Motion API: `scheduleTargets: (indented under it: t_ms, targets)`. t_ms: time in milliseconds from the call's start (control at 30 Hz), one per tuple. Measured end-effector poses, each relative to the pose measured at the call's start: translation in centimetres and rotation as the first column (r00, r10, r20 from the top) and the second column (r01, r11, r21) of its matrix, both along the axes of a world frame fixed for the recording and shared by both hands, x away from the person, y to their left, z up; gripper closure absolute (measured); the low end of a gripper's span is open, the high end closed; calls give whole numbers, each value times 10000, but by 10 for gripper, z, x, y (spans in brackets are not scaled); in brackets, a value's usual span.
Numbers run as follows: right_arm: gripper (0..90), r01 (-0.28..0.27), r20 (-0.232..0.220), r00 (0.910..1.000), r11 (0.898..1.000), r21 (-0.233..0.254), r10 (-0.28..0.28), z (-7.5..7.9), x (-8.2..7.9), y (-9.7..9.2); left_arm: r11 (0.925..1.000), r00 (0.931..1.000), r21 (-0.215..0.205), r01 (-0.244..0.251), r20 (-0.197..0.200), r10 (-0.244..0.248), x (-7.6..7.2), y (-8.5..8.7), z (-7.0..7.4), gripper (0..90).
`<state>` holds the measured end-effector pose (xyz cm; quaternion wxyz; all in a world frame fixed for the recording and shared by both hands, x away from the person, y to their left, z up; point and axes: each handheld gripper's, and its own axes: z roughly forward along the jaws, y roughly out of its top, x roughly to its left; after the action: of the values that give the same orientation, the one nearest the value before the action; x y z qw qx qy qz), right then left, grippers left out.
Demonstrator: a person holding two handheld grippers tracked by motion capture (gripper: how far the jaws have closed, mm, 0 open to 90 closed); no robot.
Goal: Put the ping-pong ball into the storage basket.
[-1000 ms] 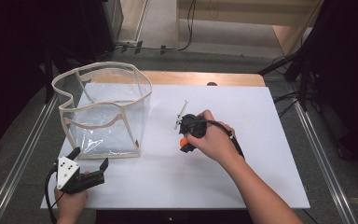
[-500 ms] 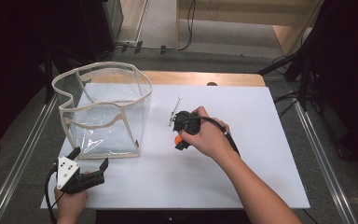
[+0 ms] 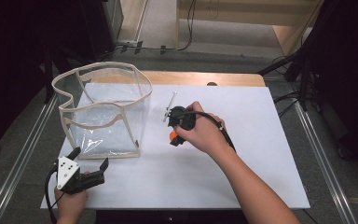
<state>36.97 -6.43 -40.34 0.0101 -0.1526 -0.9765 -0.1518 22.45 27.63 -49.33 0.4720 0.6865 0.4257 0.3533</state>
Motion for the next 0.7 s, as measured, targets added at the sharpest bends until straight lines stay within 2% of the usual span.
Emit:
scheduleTargets:
  t_ms: [67, 100, 167, 300, 700]
  targets:
    - [476, -158, 72, 9999, 9999, 32, 158, 1, 2, 2, 10000, 10000, 0, 3, -1, -3, 0, 0, 0, 0]
    - [476, 11, -3, 10000, 10000, -2, -11, 2, 1, 3, 10000, 10000, 0, -2, 0, 2, 0, 0, 0, 0]
    - [476, -171, 95, 9998, 9999, 12, 171, 4, 3, 4, 10000, 10000, 1, 8, 9, -8, 0, 0, 0, 0]
    - [476, -54, 45, 10000, 10000, -9, 54, 7, 3, 7, 10000, 10000, -22, 3, 8, -3, 0, 0, 0, 0]
    - [477, -258, 91, 9996, 9996, 130, 257, 17, 7, 11, 10000, 10000, -40, 9, 9, -9, 0, -1, 0, 0]
